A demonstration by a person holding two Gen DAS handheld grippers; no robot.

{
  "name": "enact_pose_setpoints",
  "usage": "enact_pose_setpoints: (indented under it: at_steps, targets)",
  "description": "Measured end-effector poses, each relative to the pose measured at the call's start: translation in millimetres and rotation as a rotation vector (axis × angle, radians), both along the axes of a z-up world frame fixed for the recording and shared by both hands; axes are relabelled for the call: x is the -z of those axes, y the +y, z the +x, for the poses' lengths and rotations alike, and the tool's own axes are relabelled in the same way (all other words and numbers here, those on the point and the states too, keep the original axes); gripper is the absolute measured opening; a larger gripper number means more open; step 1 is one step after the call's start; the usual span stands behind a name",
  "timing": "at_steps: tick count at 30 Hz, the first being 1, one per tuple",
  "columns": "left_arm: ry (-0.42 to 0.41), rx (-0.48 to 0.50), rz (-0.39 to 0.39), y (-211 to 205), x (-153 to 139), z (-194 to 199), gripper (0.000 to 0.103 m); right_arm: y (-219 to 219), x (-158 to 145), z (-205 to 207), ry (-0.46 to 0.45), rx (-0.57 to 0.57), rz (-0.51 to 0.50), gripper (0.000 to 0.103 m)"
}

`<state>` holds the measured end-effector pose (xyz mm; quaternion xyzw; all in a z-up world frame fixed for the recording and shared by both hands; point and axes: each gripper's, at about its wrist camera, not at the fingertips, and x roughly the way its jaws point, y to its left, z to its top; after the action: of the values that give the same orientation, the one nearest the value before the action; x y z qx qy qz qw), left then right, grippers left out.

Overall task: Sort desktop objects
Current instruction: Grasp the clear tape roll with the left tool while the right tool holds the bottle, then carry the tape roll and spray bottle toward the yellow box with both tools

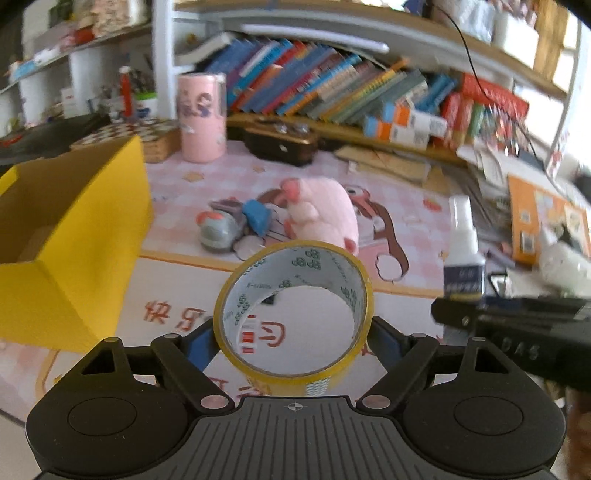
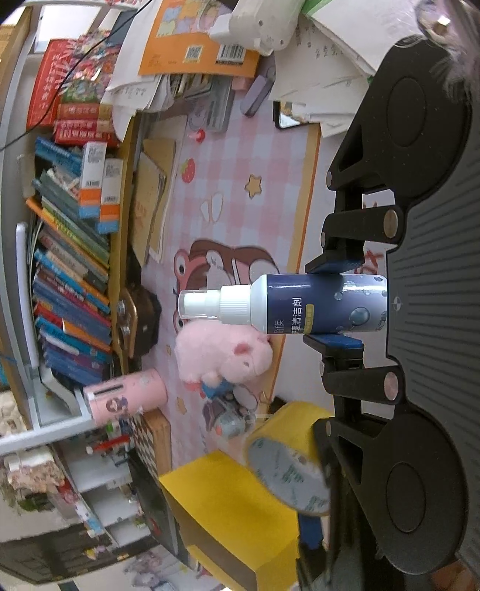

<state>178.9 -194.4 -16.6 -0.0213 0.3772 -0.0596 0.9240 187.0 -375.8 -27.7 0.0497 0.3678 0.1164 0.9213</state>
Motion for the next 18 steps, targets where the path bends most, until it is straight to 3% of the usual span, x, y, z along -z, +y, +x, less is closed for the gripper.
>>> enact_pose_setpoints:
  at_steps: [10,18]
  targets:
    - [-0.014,-0.065,-0.056,35.6,-3.5,-25.8,0.086,31.6,-6.4,-15.3,0.001,-0.059,-0.013,0.030]
    - [-0.039,-0.046,-0.079,59.4,-8.0,-46.0,0.086,56.0,-12.8,-35.1,-0.002,-0.043,-0.017,0.030]
